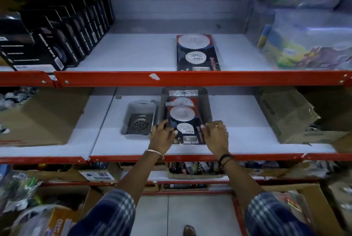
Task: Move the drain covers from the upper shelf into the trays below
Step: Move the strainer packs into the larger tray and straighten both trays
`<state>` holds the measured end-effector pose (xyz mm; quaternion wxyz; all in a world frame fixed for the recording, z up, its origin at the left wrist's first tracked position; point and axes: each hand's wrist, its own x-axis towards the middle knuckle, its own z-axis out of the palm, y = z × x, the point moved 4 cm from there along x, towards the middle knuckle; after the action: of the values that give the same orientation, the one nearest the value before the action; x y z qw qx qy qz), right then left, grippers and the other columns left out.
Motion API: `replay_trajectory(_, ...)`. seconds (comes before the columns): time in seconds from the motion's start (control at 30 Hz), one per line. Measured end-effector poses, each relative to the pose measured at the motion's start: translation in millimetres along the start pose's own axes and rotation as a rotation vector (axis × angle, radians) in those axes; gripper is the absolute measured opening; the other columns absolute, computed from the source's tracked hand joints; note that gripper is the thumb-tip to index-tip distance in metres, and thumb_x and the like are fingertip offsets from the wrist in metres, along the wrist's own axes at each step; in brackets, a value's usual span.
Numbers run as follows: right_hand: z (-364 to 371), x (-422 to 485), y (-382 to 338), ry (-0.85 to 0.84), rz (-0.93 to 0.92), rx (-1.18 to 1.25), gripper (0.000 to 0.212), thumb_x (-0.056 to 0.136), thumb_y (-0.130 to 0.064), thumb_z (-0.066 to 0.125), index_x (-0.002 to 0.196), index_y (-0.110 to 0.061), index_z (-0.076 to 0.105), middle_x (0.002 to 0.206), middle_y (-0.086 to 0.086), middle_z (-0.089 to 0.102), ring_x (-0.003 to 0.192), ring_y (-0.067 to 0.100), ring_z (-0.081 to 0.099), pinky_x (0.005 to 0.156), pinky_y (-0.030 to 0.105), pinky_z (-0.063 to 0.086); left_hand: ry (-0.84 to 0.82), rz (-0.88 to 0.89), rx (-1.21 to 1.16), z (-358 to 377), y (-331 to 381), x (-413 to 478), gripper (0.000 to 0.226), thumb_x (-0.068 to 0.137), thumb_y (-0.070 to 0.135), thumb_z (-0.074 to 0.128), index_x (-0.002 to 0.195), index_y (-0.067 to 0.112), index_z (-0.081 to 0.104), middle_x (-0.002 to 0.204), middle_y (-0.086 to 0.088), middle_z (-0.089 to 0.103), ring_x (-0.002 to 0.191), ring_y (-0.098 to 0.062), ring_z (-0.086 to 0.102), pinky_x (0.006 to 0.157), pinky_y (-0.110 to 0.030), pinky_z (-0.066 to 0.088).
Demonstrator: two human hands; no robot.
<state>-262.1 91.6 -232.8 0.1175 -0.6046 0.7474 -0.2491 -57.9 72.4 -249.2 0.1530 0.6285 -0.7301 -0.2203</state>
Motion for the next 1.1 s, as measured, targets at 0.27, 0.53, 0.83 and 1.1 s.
replay_trajectory(0.27,-152.3,48.1,-97.0,0.564,-0.464,0.293,0.025,0.091,-0.027,0.046,0.098,-0.009,0.062,0.102,0.012,0.063,0.092,0.022,0.056,0.079,0.025,0.03,0.778,0.635,-0.012,-147.3,126.1,6.9,0.021,0.088,0.01,0.046,0.103,0.005,0.06,0.107,-0.015,0.063,0.103,-0.019,0.045,0.093,-0.024,0.032)
replay_trajectory(0.53,-165.9,149.3,-104.9,-0.029,0.061,-0.351,0.057,0.09,-0.056,0.038,0.117,-0.01,0.058,0.128,0.017,0.058,0.121,0.034,0.049,0.102,0.04,0.028,0.089,-0.149,0.159,-192.3,153.2,98.5,0.062,0.093,0.021,0.043,0.138,-0.011,0.017,0.146,-0.03,0.029,0.134,-0.041,0.03,0.11,-0.042,0.028)
replay_trajectory(0.83,-188.4,155.6,-116.4,0.073,-0.006,0.518,0.038,0.085,-0.027,0.061,0.057,-0.017,0.038,0.065,0.005,0.054,0.067,0.022,0.053,0.057,0.03,0.041,0.181,-0.052,-0.877,-210.2,153.7,90.4,0.033,0.082,-0.013,0.048,0.11,-0.001,0.037,0.103,-0.027,0.054,0.059,-0.022,0.058,0.037,-0.021,0.049)
replay_trajectory(1.1,-176.5,32.6,-103.3,0.261,-0.196,0.661,0.026,0.088,-0.03,0.062,0.085,-0.012,0.043,0.061,-0.005,0.048,0.048,0.006,0.045,0.044,0.012,0.036,0.116,0.074,-0.935,-184.6,114.6,-15.6,0.034,0.078,-0.011,0.064,0.095,0.007,0.042,0.085,-0.006,0.055,0.063,-0.007,0.06,0.047,-0.009,0.048)
